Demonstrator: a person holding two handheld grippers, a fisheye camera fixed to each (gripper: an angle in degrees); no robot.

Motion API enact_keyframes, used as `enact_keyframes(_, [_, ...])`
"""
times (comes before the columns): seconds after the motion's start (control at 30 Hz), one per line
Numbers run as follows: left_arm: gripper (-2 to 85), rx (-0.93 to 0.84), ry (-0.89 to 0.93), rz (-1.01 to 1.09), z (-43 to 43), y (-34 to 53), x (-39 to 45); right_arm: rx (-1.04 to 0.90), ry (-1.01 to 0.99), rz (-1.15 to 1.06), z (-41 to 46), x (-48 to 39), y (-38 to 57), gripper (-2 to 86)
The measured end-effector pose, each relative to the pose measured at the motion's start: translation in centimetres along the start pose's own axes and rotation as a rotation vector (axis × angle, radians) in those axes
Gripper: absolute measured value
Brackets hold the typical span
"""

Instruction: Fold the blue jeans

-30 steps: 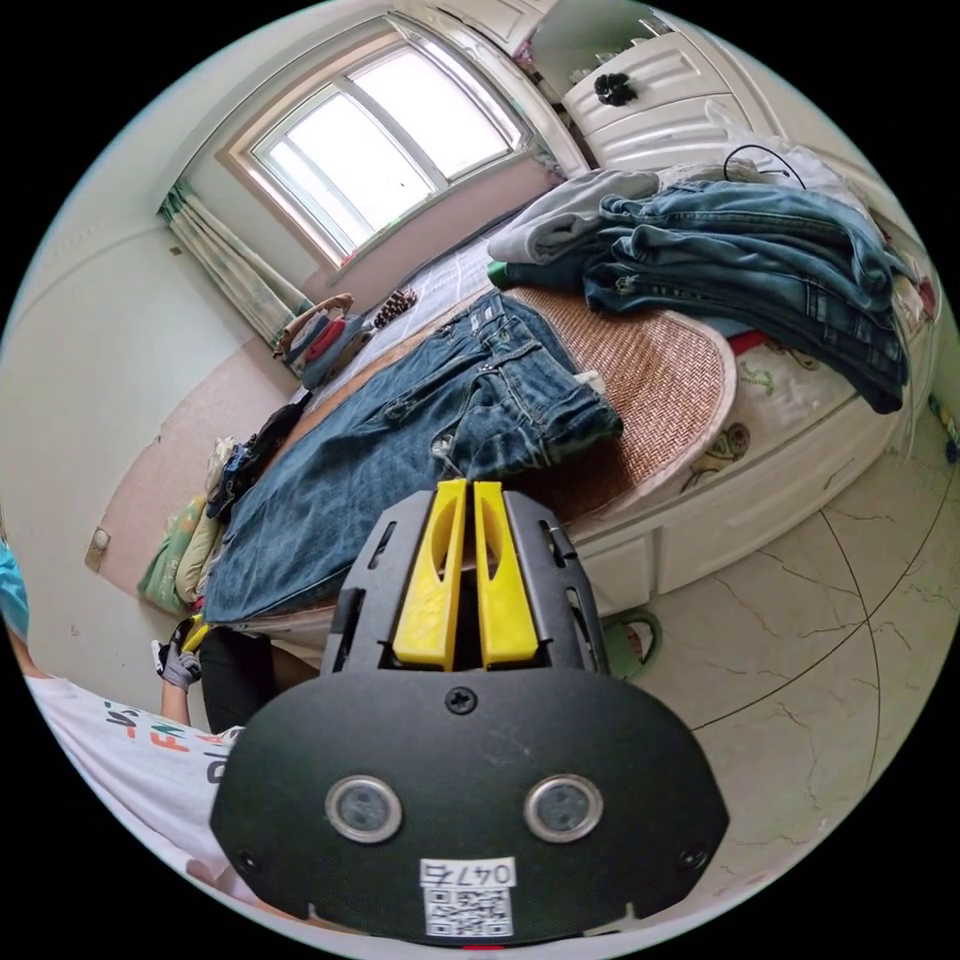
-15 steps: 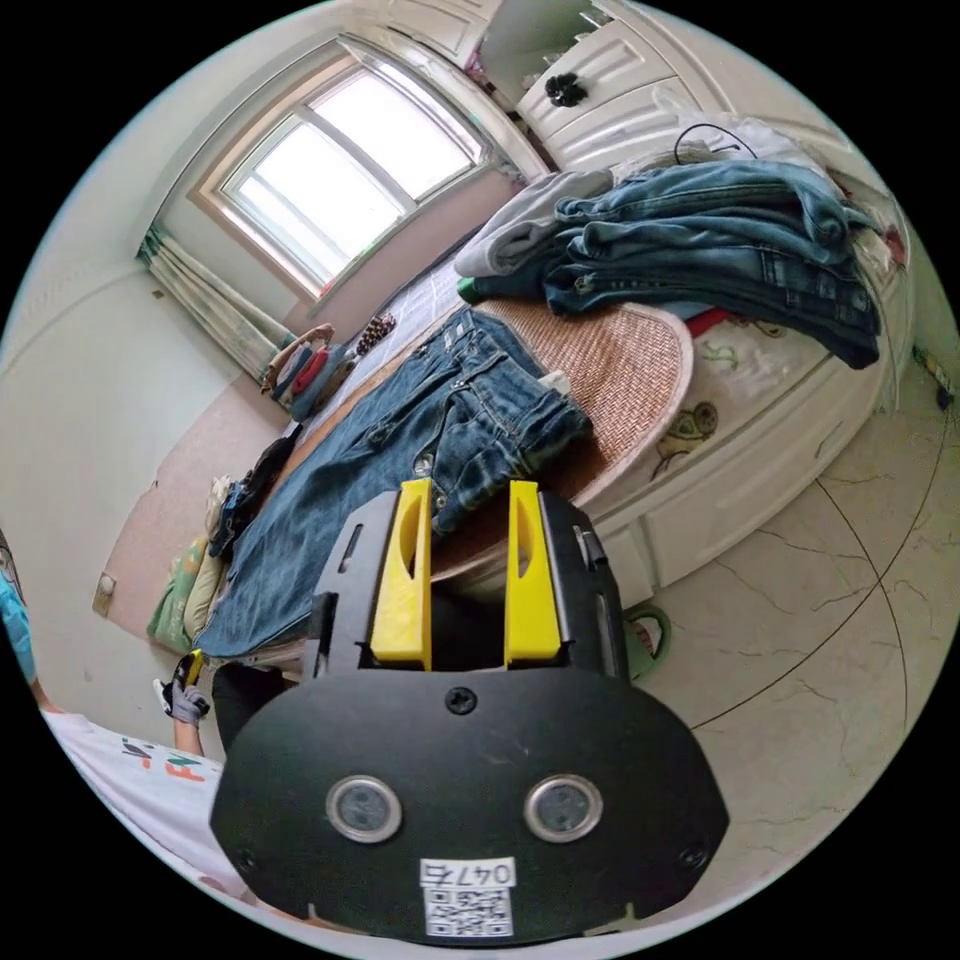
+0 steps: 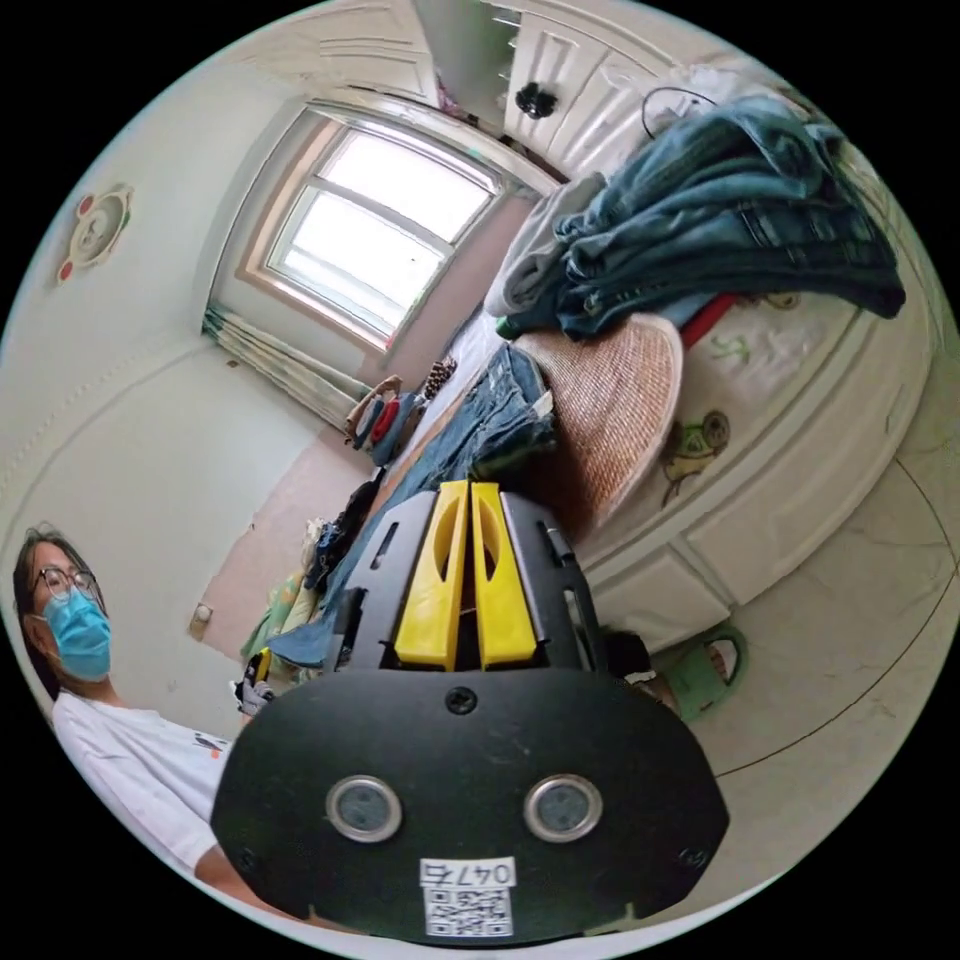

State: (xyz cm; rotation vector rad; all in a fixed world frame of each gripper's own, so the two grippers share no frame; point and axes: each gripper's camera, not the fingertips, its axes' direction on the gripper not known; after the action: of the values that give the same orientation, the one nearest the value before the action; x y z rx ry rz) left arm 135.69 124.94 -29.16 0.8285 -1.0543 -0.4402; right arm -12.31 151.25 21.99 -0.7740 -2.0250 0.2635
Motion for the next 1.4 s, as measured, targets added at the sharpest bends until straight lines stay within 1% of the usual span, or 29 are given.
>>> enact_keyframes(0.07, [-0.9, 0.035, 0.013, 0.033, -0.2, -0.9, 1.4, 0.027, 0.019, -0.115, -1.7, -3.0, -1.4, -0.5])
enact_keyframes(0.2, [-1.0, 0.148, 0.047, 0.08, -0.5, -4.2, 4.7, 0.09, -0.001, -0.231, -3.8, -7.5, -3.3, -0.7])
enact_keyframes(0.27, [-1.0, 0.177, 0.033, 0.11, 0.3, -6.5, 6.3, 0.141, -0.017, -0.289, -4.2, -10.3, -5.0, -0.9])
enact_keyframes(0.33, [-1.0, 0.174, -0.007, 0.155, 2.1, -9.2, 8.0, 0.158, -0.022, -0.302, -3.2, -11.6, -7.1, -1.1])
enact_keyframes(0.4, [-1.0, 0.147, -0.055, 0.187, 6.0, -12.8, 9.6, 0.159, -0.009, -0.302, -1.1, -12.6, -9.6, -1.1])
enact_keyframes(0.5, [-1.0, 0.125, -0.075, 0.158, 11.9, -17.5, 10.7, 0.156, 0.001, -0.271, 3.6, -13.1, -14.6, -1.2])
enact_keyframes(0.57, [-1.0, 0.099, -0.108, 0.155, 16.0, -20.8, 11.9, 0.128, 0.027, -0.235, 8.9, -13.0, -19.9, -1.2])
enact_keyframes(0.63, [-1.0, 0.069, -0.16, 0.162, 20.5, -24.1, 13.2, 0.105, 0.069, -0.193, 13.4, -12.2, -24.0, -1.2])
enact_keyframes(0.7, [-1.0, 0.014, -0.249, 0.168, 27.3, -28.3, 14.7, 0.074, 0.136, -0.15, 18.3, -11.1, -27.9, -1.1])
enact_keyframes(0.73, [-1.0, -0.002, -0.273, 0.168, 29.1, -29.3, 14.9, 0.051, 0.184, -0.121, 21.5, -10.0, -30.2, -1.0])
enact_keyframes(0.77, [-0.9, -0.036, -0.319, 0.172, 32.7, -31.1, 15.2, 0.017, 0.225, -0.09, 24.9, -8.8, -32.2, -0.9])
enact_keyframes(0.8, [-0.9, -0.079, -0.369, 0.18, 36.4, -32.6, 15.4, -0.003, 0.241, -0.071, 26.6, -8.0, -33.1, -0.7])
enact_keyframes(0.83, [-0.9, -0.102, -0.391, 0.177, 38.2, -33.3, 15.3, -0.043, 0.266, -0.024, 29.8, -6.3, -34.5, -0.3])
enact_keyframes(0.9, [-0.5, -0.194, -0.489, 0.138, 44.7, -34.8, 13.8, -0.09, 0.258, 0.048, 33.8, -3.7, -35.8, 1.8])
enact_keyframes(0.97, [0.3, -0.234, -0.528, 0.085, 48.0, -35.0, 12.1, -0.021, 0.183, 0.102, 35.5, -1.5, -36.4, 9.7])
enact_keyframes(1.0, [1.2, -0.232, -0.53, 0.074, 49.2, -34.9, 11.5, 0.001, 0.156, 0.1, 35.3, -1.3, -36.5, 10.4])
enact_keyframes(1.07, [3.4, -0.204, -0.509, 0.115, 49.7, -34.7, 11.8, 0.043, 0.082, 0.021, 33.5, -2.5, -36.9, 10.7])
enact_keyframes(1.1, [5.6, -0.194, -0.493, 0.161, 49.4, -34.8, 12.6, 0.049, 0.082, -0.014, 32.6, -3.2, -37.0, 10.1])
enact_keyframes(1.17, [8.5, -0.206, -0.466, 0.223, 48.4, -34.6, 14.0, 0.053, 0.177, -0.165, 28.6, -6.8, -36.4, 7.4])
enact_keyframes(1.2, [9.4, -0.227, -0.445, 0.259, 47.3, -33.9, 15.0, 0.042, 0.208, -0.201, 27.7, -7.7, -36.2, 6.6])
enact_keyframes(1.27, [9.2, -0.265, -0.389, 0.302, 45.0, -31.9, 16.4, -0.016, 0.358, -0.321, 25.5, -10.8, -35.3, 5.3])
enact_keyframes(1.37, [8.2, -0.331, -0.277, 0.338, 42.1, -27.5, 17.4, -0.123, 0.496, -0.404, 26.0, -13.1, -35.6, 6.4])
enact_keyframes(1.4, [8.0, -0.347, -0.245, 0.33, 41.5, -25.8, 17.2, -0.138, 0.514, -0.407, 26.3, -13.3, -35.9, 6.9])
